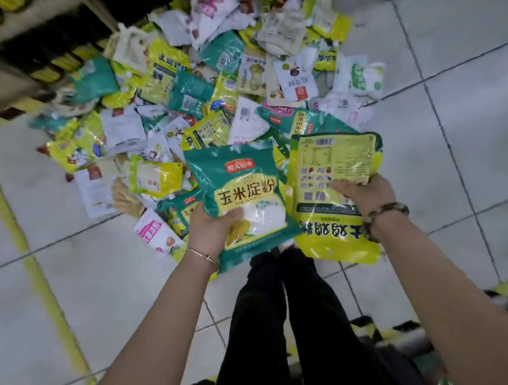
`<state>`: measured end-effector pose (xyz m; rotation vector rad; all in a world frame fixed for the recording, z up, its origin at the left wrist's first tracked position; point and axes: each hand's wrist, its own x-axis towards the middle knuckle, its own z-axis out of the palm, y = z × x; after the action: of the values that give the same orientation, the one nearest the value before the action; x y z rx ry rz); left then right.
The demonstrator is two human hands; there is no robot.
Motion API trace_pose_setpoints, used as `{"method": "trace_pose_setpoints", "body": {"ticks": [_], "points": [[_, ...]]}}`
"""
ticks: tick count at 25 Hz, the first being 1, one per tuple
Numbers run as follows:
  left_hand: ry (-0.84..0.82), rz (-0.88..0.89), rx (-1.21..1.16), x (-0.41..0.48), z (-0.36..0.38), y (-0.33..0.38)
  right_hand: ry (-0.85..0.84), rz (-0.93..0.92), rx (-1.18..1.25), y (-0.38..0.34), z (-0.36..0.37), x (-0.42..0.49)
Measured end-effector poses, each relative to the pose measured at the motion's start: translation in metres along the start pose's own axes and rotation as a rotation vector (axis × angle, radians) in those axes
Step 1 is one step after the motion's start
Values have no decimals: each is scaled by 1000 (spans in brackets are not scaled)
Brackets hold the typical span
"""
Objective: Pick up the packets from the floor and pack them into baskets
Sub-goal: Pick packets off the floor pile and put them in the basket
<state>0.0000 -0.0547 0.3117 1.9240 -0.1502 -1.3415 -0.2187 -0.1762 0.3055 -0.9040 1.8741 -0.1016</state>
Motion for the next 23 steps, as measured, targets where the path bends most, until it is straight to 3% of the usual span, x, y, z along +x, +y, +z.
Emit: {"method": "trace_pose_setpoints", "body": {"ticks": [6,11,16,23], "points": [[-52,59,-43,-115,-9,48,68,-73,78,-13,-96,-118],[-112,125,-41,-175,17,71,76,-111,135,10,-160,-159],[-164,278,-17,-228,88,82,143,-173,206,35,-234,-165],[-81,392,61,-281,246,70,208,-208,335,83,-378,-115]]}}
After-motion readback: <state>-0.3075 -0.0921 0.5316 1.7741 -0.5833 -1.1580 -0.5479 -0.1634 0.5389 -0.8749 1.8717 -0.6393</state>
